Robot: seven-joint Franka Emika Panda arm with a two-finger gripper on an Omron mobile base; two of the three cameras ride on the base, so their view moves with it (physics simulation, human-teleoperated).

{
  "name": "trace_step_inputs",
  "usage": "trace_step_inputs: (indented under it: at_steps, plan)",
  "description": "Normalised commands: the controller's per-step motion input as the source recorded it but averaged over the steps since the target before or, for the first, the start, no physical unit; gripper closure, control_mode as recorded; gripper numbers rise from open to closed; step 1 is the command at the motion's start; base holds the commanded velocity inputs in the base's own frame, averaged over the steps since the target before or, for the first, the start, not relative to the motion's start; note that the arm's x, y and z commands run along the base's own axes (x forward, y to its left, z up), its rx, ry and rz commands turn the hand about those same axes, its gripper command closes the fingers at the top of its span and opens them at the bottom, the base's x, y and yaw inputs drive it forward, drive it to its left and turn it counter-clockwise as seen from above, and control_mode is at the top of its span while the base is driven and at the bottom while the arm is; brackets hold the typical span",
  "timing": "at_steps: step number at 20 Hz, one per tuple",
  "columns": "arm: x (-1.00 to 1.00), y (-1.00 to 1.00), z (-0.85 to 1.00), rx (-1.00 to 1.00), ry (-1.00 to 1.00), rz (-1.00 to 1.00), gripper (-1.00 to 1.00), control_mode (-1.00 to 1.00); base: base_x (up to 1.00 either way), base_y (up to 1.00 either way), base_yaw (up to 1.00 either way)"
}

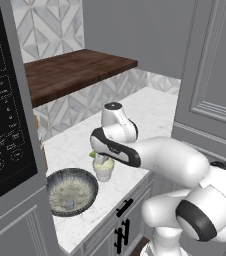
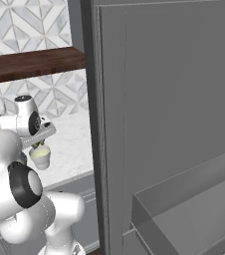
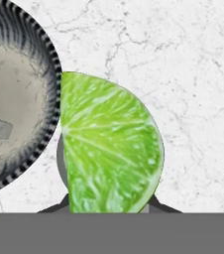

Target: Grab a lemon wedge from the fridge and one ice cube from the ice bowl, and put them in the glass of lemonade.

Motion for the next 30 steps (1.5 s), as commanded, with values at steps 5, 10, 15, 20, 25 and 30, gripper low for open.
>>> trace_step_inputs:
  at_steps: [5, 10, 15, 20, 25, 30]
  plan:
    - [0.00, 0.32, -0.06, -0.01, 0.00, -0.01, 1.00, -1.00, 0.00, 0.00, 0.00]
    - [-0.06, 0.04, -0.15, 0.00, 0.00, 0.00, 1.00, -1.00, 0.00, 0.00, 0.00]
    - [-0.21, -0.11, -0.03, 0.00, -0.02, 0.00, 1.00, -1.00, 0.00, 0.00, 0.00]
    - [-0.02, -0.01, 0.00, 0.00, 0.00, 0.00, 1.00, -1.00, 0.00, 0.00, 0.00]
    - [0.00, -0.16, 0.00, 0.00, 0.00, 0.00, 1.00, -1.00, 0.00, 0.00, 0.00]
    - [0.03, -0.02, 0.00, 0.00, 0.02, 0.00, 1.00, -1.00, 0.00, 0.00, 0.00]
